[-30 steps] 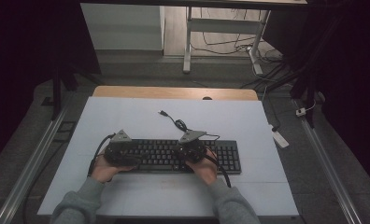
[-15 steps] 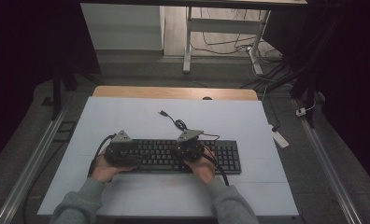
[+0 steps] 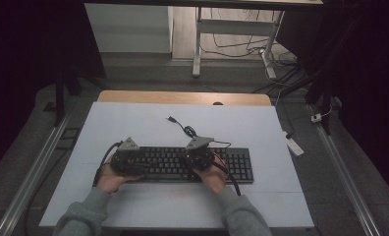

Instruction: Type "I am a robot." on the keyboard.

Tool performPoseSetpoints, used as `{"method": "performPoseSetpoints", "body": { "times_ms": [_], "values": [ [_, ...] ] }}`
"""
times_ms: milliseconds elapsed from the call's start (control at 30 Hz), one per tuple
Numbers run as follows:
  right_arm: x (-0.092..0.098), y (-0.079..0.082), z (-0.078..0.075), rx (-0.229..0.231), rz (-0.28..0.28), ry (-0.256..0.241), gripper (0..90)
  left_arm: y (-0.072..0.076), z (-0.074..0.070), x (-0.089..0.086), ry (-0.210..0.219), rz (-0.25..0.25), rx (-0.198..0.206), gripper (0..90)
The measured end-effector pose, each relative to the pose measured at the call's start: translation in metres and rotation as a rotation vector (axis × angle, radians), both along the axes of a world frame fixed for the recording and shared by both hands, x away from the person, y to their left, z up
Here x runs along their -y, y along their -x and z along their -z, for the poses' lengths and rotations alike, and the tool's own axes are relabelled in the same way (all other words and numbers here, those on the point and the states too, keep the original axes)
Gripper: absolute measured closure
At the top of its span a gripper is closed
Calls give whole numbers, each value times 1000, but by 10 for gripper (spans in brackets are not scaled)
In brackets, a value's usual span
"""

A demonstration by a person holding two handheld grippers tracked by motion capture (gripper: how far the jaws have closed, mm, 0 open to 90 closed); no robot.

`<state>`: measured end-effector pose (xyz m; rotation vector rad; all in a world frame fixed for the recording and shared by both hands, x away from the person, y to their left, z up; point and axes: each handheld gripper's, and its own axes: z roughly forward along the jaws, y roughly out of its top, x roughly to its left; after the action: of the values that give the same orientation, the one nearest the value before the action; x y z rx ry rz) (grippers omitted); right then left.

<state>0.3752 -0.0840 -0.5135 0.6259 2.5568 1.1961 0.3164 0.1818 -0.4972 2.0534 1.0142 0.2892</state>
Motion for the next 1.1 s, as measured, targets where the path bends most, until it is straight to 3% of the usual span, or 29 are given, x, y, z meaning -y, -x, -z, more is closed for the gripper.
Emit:
{"method": "performPoseSetpoints", "body": {
  "times_ms": [167, 433, 700, 1100],
  "values": [
    [9, 4, -9, 9, 3, -46, 892, 0, 0, -2, 0, -2, 0, 311],
    [32, 9, -15, -1, 41, -66, 724, 0, 0, -2, 4, -7, -1, 311],
    [57, 15, -17, 7, 85, -72, 635, -1, 1, -3, 1, -12, 0, 312],
    [96, 29, -17, 16, 142, -59, 580, -3, 2, -7, 3, -40, -2, 323]
  ]
}}
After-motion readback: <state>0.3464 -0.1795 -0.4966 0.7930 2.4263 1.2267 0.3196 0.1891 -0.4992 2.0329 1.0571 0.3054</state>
